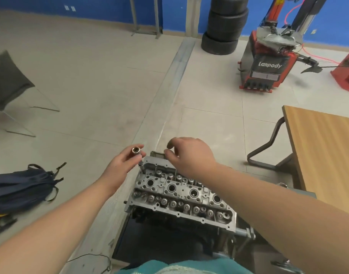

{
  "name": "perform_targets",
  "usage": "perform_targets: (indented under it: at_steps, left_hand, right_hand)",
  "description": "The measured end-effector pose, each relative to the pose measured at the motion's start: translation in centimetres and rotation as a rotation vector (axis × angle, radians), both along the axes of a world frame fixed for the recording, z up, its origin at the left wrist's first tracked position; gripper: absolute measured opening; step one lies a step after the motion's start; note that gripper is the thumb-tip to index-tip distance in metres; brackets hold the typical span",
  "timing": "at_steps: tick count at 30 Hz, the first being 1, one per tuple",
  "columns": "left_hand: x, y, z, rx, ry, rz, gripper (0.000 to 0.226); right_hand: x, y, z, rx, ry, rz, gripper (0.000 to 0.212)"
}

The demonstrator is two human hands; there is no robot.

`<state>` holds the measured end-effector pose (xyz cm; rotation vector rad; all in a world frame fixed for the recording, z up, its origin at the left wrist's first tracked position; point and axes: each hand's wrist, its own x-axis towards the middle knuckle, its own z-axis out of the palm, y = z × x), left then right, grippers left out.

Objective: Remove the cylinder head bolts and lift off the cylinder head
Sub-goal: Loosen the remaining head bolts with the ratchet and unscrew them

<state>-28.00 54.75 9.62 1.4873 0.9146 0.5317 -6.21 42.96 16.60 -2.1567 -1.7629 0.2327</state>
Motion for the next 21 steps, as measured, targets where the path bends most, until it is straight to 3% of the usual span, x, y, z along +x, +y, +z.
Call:
perform_targets:
  at_steps: [2,4,7,12,16,18,21]
  left_hand:
    - [-0.8,1.0,0.1,0.043,0.046,-0.076,0.044]
    - [-1.0,2.1,0.4,0.103,0.135,-0.106,0.038]
    - [-1.0,4.1,0.6,0.225,0.276,-0.200,0.038]
    - [-1.2,7.0,-0.3,0.205,0.260,-0.349,0.019]
    - [-0.5,7.9,-1.4,0.283,0.315,-0.484,0.019]
    - [0.0,8.1,-1.7,0.284,0.287,-0.478,0.015]
    - [0.4,8.4,-1.8,0.296,0.212,-0.435,0.031]
  right_hand:
    - [-3.7,3.3,1.4,-0.131,-0.047,0.040,0.050]
    - [-6.4,5.9,2.0,-0.233,-0.113,0.058,0.053]
    - [-8.8,8.8,2.1,-0.298,-0.213,0.061,0.039]
    - [-9.5,10.0,2.0,-0.310,-0.290,0.136,0.010]
    - [-9.0,9.7,2.5,-0.312,-0.343,0.326,0.024]
    - [-9.0,9.5,2.9,-0.328,-0.278,0.266,0.022]
    - [-9.7,9.2,3.3,-0.374,-0.157,0.023,0.031]
